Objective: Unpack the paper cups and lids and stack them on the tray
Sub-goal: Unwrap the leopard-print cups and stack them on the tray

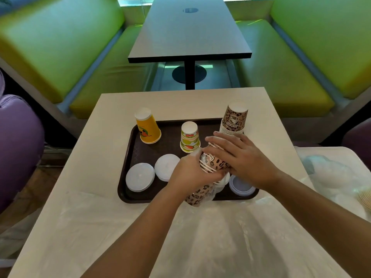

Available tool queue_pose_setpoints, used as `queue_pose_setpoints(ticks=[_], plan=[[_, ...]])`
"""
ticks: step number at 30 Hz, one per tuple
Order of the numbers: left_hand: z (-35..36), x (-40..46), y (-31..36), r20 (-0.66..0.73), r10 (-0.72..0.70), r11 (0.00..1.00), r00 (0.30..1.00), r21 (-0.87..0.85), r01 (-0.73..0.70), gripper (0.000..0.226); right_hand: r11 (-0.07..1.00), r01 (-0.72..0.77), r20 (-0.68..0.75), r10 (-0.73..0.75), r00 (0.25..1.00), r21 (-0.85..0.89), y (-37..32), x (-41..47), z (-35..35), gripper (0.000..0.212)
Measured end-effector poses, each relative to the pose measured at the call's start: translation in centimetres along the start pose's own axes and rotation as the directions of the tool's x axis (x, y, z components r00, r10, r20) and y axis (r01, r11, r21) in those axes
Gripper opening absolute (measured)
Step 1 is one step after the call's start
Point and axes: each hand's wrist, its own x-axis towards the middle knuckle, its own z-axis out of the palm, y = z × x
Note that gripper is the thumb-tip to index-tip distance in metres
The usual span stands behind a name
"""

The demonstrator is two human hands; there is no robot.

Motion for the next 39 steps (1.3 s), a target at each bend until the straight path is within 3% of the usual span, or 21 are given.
queue_pose_setpoints(ticks=[2, 4, 8, 12, 14, 16, 20, 25, 30, 33, 34, 35, 37, 39], plan=[[0.1, 0.2, 0.0, -0.010, -0.018, 1.000, 1.000, 0.006, 0.018, 0.055, 0.999, -0.043, -0.070, 0.043, 0.997, -0.006, 1.1, 0.4, 0.0, 0.072], [-0.1, 0.3, -0.1, -0.019, -0.047, 0.999, 0.999, 0.012, 0.047, 0.060, 0.981, -0.185, -0.142, 0.191, 0.971, 0.056, 2.7, 1.0, -0.5, 0.078], [-0.2, 0.5, -0.3, -0.009, -0.111, 0.993, 0.994, 0.036, 0.112, 0.067, 0.831, -0.458, -0.248, 0.539, 0.805, 0.317, 5.4, 2.8, -1.4, 0.078], [0.2, 0.7, -0.4, -0.002, -0.125, 0.992, 0.992, 0.028, 0.125, 0.068, 0.482, -0.595, -0.117, 0.829, 0.546, 0.643, 7.2, 4.3, 0.0, 0.080], [0.2, 0.8, -0.6, -0.002, -0.131, 0.991, 0.991, 0.031, 0.131, 0.069, 0.374, -0.635, -0.043, 0.880, 0.473, 0.676, 7.9, 4.6, 1.2, 0.080], [0.1, 1.0, -0.8, 0.001, -0.137, 0.990, 0.991, 0.034, 0.137, 0.070, 0.335, -0.688, -0.002, 0.900, 0.436, 0.644, 8.2, 4.6, 2.5, 0.075], [-0.1, 1.3, -1.1, 0.005, -0.159, 0.987, 0.987, 0.021, 0.158, 0.072, 0.291, -0.747, 0.083, 0.904, 0.419, 0.598, 8.1, 3.8, 4.8, 0.069], [-0.1, 1.5, -1.5, 0.013, -0.191, 0.981, 0.982, 0.023, 0.191, 0.076, 0.306, -0.759, 0.053, 0.912, 0.407, 0.574, 7.6, 3.7, 6.0, 0.069], [0.1, 1.6, -1.6, 0.014, -0.208, 0.978, 0.978, 0.015, 0.208, 0.077, 0.307, -0.793, 0.003, 0.932, 0.362, 0.526, 6.5, 3.7, 5.3, 0.087], [0.0, 1.5, -1.9, -0.002, -0.209, 0.978, 0.978, 0.009, 0.209, 0.077, 0.453, -0.636, -0.206, 0.881, 0.425, 0.625, 3.3, 3.2, 3.3, 0.082], [-0.1, 1.5, -2.0, -0.006, -0.211, 0.977, 0.977, 0.005, 0.211, 0.076, 0.460, -0.532, -0.203, 0.858, 0.471, 0.711, 1.7, 2.8, 2.9, 0.078], [-0.2, 1.4, -2.1, -0.014, -0.209, 0.978, 0.978, -0.001, 0.209, 0.076, 0.406, -0.431, -0.141, 0.838, 0.527, 0.806, 0.1, 2.4, 2.9, 0.075], [-0.3, 1.1, -2.1, -0.022, -0.196, 0.980, 0.980, -0.025, 0.195, 0.078, 0.173, -0.337, 0.094, 0.757, 0.647, 0.925, -2.7, 1.3, 3.0, 0.075], [-0.5, 0.9, -2.0, -0.033, -0.178, 0.982, 0.984, -0.068, 0.175, 0.081, 0.005, -0.426, 0.331, 0.620, 0.711, 0.905, -4.7, 0.4, 3.1, 0.083]])
